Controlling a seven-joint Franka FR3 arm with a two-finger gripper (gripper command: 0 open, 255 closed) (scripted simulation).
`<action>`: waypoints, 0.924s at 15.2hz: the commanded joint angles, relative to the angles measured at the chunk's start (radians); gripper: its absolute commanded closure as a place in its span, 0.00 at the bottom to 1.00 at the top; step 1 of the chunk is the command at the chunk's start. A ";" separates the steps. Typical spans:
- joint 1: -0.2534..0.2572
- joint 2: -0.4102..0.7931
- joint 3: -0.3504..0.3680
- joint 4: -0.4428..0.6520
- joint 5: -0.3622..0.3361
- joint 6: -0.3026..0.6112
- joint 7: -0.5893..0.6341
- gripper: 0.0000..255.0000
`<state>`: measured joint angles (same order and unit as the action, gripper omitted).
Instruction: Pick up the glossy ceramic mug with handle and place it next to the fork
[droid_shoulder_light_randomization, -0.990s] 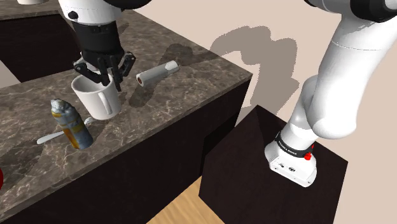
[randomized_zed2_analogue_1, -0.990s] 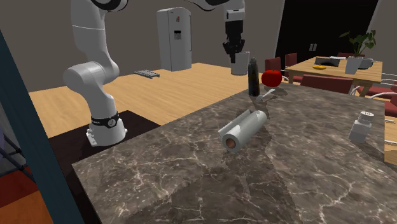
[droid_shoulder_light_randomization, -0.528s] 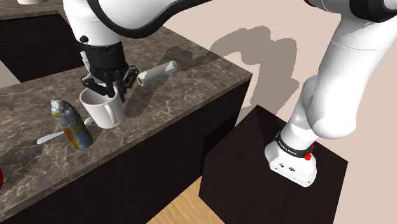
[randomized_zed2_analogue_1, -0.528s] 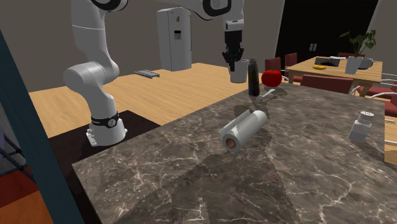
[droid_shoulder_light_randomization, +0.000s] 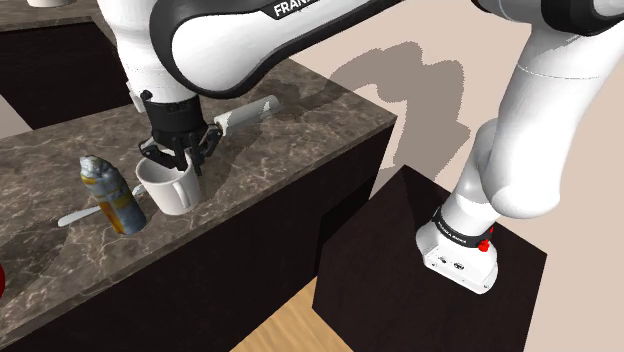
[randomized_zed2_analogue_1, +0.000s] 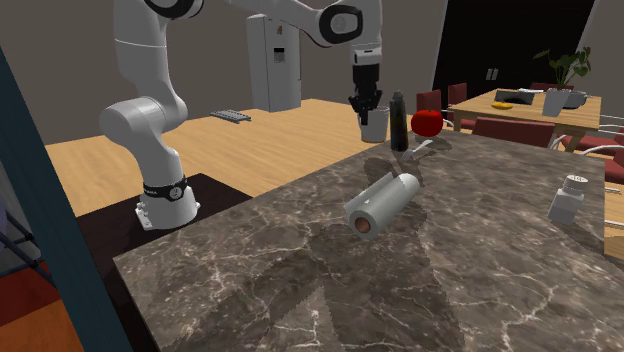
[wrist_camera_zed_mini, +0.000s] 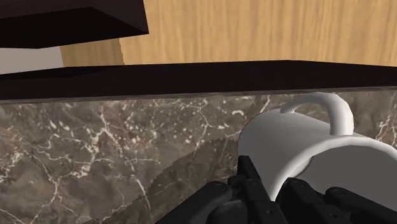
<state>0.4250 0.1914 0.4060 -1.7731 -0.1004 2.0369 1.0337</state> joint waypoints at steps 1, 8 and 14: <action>0.000 0.005 -0.001 -0.022 -0.003 0.027 0.002 1.00; 0.002 0.024 -0.004 -0.064 -0.015 0.087 0.011 1.00; 0.002 0.024 -0.004 -0.064 -0.015 0.087 0.011 1.00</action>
<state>0.4267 0.2155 0.4021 -1.8374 -0.1151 2.1235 1.0442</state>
